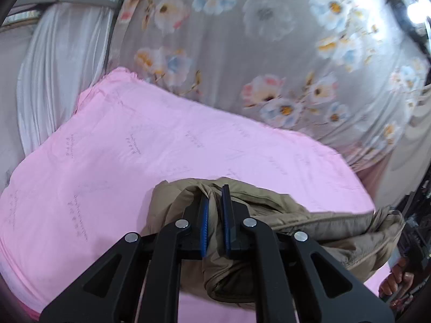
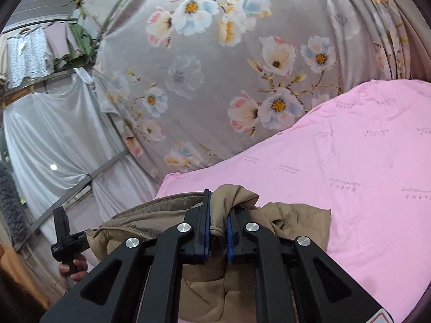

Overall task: Fold large clothes
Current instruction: 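Grasp the jacket's hem end with both tools and lift it toward the collar, then lay the hem end over the jacket with both tools and release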

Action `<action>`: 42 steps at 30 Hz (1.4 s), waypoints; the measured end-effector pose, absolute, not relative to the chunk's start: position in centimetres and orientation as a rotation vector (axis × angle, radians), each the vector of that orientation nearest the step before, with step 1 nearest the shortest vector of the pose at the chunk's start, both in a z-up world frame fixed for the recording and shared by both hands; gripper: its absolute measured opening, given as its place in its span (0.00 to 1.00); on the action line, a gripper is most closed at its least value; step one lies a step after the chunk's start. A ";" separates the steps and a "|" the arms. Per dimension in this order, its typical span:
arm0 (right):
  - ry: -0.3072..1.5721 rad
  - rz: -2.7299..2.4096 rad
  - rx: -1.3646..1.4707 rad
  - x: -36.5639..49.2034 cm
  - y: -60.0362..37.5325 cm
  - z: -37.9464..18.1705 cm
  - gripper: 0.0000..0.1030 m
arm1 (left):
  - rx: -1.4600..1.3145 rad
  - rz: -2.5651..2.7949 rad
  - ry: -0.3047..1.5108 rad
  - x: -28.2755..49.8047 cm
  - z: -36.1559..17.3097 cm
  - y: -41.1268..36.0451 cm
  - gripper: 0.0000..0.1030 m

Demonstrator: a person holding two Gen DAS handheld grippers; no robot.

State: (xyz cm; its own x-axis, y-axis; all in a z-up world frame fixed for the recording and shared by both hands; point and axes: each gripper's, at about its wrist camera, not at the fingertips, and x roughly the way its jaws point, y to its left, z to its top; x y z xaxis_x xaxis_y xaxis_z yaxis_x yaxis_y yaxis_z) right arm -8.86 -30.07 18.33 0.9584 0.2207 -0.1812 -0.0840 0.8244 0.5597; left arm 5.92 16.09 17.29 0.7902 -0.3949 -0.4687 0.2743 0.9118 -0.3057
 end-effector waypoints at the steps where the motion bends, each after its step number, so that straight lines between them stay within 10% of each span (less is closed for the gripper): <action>1: 0.258 0.141 0.602 -7.0 -30.4 17.7 0.09 | -0.214 -0.343 0.579 8.1 16.3 15.2 0.08; 13: 0.460 -0.049 0.675 7.3 -32.9 6.5 0.21 | -0.094 -0.180 0.761 23.2 4.1 8.8 0.26; 17: 0.437 -0.001 0.828 6.6 -34.9 4.8 0.36 | -0.122 -0.084 0.712 23.0 4.1 10.7 0.80; 22: 0.296 0.120 0.926 1.3 -37.6 7.4 0.52 | -0.186 -0.137 0.642 20.3 7.2 14.4 0.80; 26: 0.316 -0.013 0.707 -0.7 -35.5 12.0 0.47 | -0.127 -0.194 0.574 17.1 10.7 13.9 0.67; 28: 0.370 -0.092 0.528 0.6 -32.5 13.8 0.28 | -0.091 -0.252 0.582 16.3 12.1 11.7 0.57; 33: 0.520 -0.158 0.216 6.1 -25.5 13.0 0.04 | 0.026 -0.333 0.713 18.1 10.4 5.1 0.09; 42: 0.775 -0.245 0.191 13.6 -27.5 5.3 0.00 | 0.062 -0.222 0.847 24.2 4.5 4.3 0.00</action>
State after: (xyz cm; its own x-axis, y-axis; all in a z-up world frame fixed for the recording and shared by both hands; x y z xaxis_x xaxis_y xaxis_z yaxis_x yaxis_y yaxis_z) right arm 13.58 -27.47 5.32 0.6885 -0.1481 -0.7099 0.2874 0.9545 0.0796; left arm 24.16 4.32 4.53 0.6409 -0.1700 -0.7486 0.2191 0.9751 -0.0338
